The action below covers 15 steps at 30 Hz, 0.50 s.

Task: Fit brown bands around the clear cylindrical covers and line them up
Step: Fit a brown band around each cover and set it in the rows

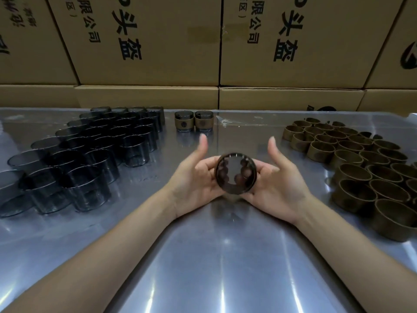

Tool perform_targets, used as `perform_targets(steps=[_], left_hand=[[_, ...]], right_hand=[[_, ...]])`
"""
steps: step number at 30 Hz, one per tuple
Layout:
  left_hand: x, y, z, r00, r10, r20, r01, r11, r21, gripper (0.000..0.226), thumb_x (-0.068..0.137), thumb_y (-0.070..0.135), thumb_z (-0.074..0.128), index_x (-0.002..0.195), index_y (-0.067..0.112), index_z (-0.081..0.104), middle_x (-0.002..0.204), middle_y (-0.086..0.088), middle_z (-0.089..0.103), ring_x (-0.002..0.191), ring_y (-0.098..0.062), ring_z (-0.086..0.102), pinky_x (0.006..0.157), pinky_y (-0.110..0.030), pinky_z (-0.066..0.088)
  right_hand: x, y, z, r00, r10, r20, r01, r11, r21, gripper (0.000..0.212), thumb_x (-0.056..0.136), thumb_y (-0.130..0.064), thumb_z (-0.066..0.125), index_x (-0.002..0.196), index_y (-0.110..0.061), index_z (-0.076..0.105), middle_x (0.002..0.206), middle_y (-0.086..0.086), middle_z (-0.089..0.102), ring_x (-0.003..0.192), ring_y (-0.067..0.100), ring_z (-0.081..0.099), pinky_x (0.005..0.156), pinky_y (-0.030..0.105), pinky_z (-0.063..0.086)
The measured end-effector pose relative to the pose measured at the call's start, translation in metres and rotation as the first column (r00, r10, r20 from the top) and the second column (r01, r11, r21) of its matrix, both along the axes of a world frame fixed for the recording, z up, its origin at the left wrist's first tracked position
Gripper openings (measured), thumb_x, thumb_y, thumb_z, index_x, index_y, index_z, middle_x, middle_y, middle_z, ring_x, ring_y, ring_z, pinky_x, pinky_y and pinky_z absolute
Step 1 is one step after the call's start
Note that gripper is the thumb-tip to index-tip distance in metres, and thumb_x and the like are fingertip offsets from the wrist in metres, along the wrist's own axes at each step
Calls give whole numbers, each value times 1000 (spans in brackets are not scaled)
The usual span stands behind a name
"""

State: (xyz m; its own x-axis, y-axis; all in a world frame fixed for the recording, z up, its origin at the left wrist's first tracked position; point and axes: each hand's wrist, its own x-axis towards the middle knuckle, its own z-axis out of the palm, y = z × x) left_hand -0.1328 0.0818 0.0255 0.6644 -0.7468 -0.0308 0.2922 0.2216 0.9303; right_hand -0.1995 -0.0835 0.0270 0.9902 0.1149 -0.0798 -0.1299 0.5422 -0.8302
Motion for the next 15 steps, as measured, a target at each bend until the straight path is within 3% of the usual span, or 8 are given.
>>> perform_targets(steps=[2,4,7,10,15], left_hand=[[-2,-3,0,992,128,-12,-129,991,-21,77,73,72,46,100,3,69,114,-23,65,105,-32,61,95,-41,46],[-6,-7,-3,970,226,88,-226,974,-1,59,78,65,38,77,11,63,89,-13,65,81,-21,60,79,-34,45],[-10,-9,-6,906,317,280,-330,944,1,44,79,58,39,70,18,54,68,3,55,62,-7,52,61,-21,40],[-7,-8,-8,860,367,353,-372,927,-59,33,81,50,47,72,19,54,72,5,52,68,-6,51,63,-21,40],[-6,-9,-14,869,315,382,-321,946,-49,26,81,37,57,89,12,55,100,-10,64,90,-23,58,83,-40,46]], right_hand=[[8,14,0,983,-185,-17,184,981,-61,60,81,-63,50,78,-8,74,89,16,66,85,26,62,82,35,49],[14,25,-2,923,-383,42,383,903,-192,52,90,-56,48,59,-17,63,63,4,60,62,15,56,67,32,45],[21,32,-3,842,-517,157,530,736,-420,51,95,-54,45,58,-20,53,48,-12,54,48,3,51,57,19,44],[27,34,-6,816,-523,245,572,671,-472,51,97,-54,41,60,-21,49,52,-10,49,49,4,45,48,15,38],[25,36,-8,841,-446,306,540,720,-436,46,98,-49,40,74,-17,65,70,-5,67,68,8,64,65,21,52]])
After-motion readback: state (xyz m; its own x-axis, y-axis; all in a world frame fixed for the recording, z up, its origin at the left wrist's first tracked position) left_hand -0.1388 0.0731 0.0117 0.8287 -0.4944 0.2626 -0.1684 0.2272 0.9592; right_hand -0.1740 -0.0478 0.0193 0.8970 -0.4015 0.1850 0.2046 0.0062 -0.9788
